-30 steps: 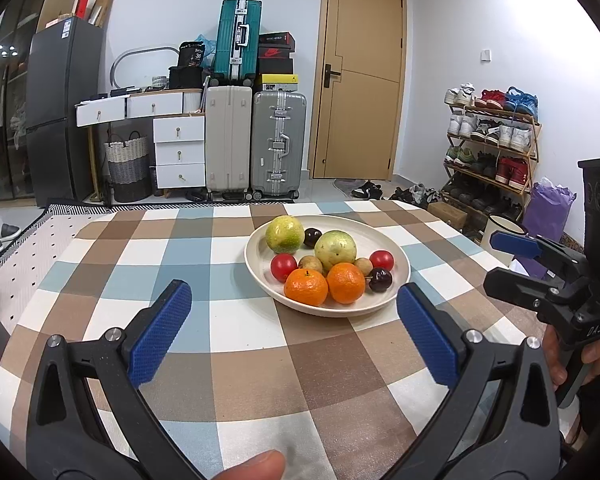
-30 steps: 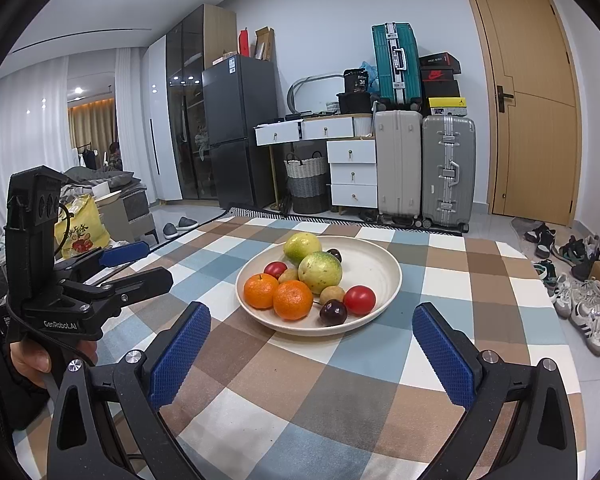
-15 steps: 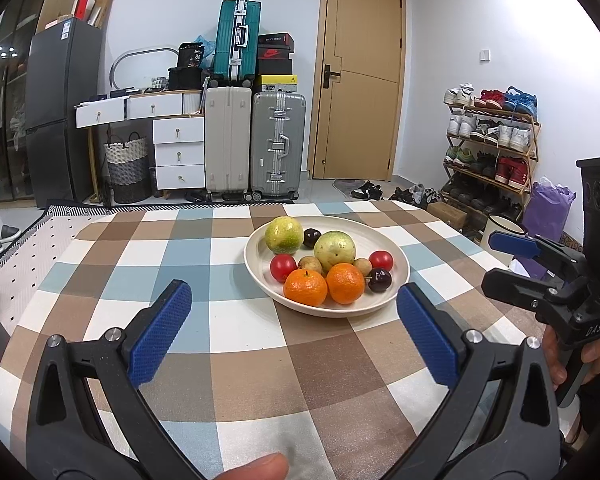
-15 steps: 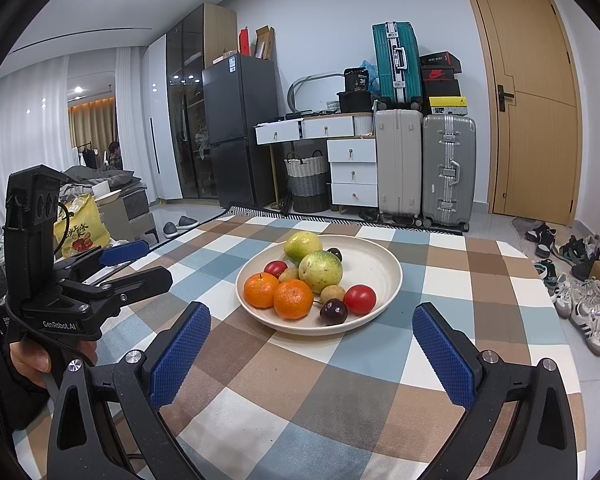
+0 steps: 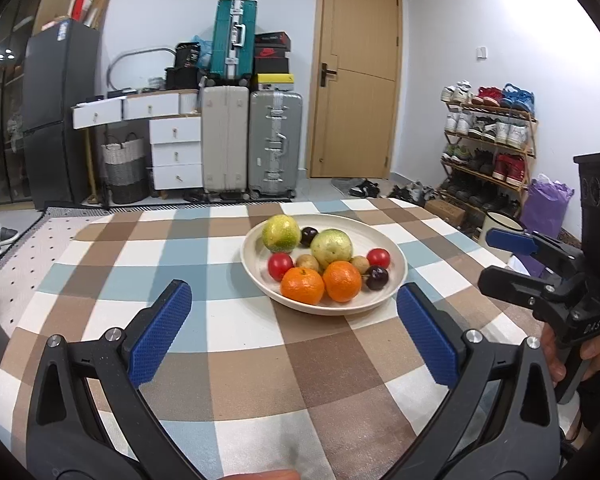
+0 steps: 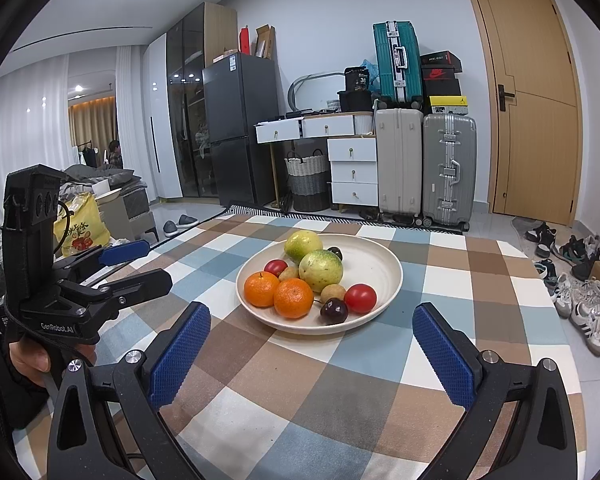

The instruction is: Organize fruits

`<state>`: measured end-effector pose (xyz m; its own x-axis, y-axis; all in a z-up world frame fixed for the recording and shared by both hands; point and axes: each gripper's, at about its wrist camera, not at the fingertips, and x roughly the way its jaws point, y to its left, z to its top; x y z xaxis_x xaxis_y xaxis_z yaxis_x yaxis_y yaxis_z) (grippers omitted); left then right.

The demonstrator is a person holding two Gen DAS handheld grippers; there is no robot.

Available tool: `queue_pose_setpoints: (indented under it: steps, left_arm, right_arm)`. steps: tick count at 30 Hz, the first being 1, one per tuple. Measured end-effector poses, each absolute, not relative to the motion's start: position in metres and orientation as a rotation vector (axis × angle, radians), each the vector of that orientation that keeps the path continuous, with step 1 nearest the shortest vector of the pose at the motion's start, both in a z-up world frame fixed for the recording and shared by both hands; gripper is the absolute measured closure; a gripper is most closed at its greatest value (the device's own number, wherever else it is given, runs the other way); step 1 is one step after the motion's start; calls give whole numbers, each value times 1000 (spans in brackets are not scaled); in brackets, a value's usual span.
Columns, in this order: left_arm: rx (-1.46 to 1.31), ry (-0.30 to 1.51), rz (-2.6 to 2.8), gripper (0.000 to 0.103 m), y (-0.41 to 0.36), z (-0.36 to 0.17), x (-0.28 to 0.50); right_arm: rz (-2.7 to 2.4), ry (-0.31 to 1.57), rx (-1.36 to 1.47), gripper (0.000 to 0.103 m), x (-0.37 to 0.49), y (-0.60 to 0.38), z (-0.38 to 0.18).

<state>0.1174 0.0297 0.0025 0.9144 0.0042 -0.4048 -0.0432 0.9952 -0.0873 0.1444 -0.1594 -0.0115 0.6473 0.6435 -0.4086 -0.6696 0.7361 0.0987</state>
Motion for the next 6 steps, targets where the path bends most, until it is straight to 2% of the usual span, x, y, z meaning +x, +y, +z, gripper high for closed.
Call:
queue_pose_setpoints:
  steps: [6]
  left_arm:
    - [-99,406,16,1,30,3,117]
  right_arm:
    - [749,441,-63,0,145,-159,-14]
